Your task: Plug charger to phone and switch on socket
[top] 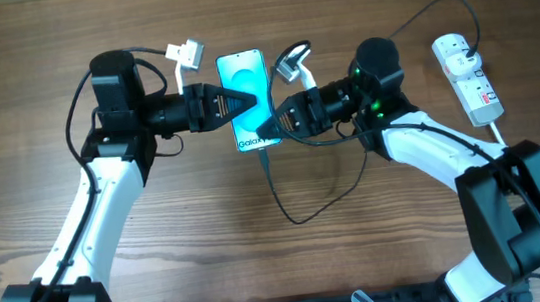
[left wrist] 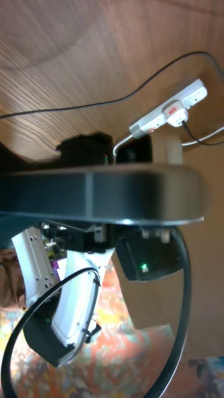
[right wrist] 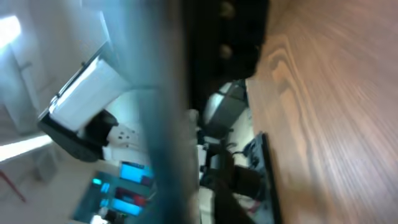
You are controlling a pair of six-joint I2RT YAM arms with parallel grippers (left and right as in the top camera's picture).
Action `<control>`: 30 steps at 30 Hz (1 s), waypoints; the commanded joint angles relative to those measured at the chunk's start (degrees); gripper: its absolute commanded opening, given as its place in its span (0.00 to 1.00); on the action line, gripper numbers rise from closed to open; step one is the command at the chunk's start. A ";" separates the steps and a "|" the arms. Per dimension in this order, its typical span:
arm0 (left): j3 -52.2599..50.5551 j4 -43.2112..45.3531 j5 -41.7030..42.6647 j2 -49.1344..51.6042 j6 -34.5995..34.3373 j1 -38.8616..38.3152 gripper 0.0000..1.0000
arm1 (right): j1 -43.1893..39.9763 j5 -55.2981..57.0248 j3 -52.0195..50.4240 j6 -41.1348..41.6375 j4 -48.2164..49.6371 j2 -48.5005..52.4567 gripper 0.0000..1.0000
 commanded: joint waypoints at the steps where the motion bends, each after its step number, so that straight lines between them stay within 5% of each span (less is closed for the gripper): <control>1: 1.09 0.39 -2.14 -1.27 0.52 -1.20 0.04 | 0.26 0.39 -0.22 1.99 -0.28 1.09 0.70; 3: 1.09 0.87 -7.23 -1.27 -3.69 -0.39 0.04 | 0.26 -1.18 -0.22 1.84 -0.28 1.09 0.76; 8: 1.09 8.59 -8.74 -1.27 -14.60 1.60 0.04 | 0.26 -2.60 -0.22 1.60 -0.26 1.09 0.71; 15: 1.09 11.32 -8.22 -1.27 -19.47 1.60 0.04 | 0.26 -0.33 -0.22 1.42 -0.24 1.09 0.31; 18: 1.09 11.30 -8.07 -1.27 -19.47 1.62 0.04 | 0.26 0.48 -0.22 1.42 -0.24 1.09 0.24; 20: 1.09 11.32 -8.44 -1.29 -19.45 1.64 0.04 | 0.26 0.33 -0.22 1.42 -0.26 1.09 0.04; 30: 1.09 13.49 -16.46 -1.29 -21.16 4.52 0.04 | 0.26 -4.39 -3.61 -3.15 -0.33 1.09 0.04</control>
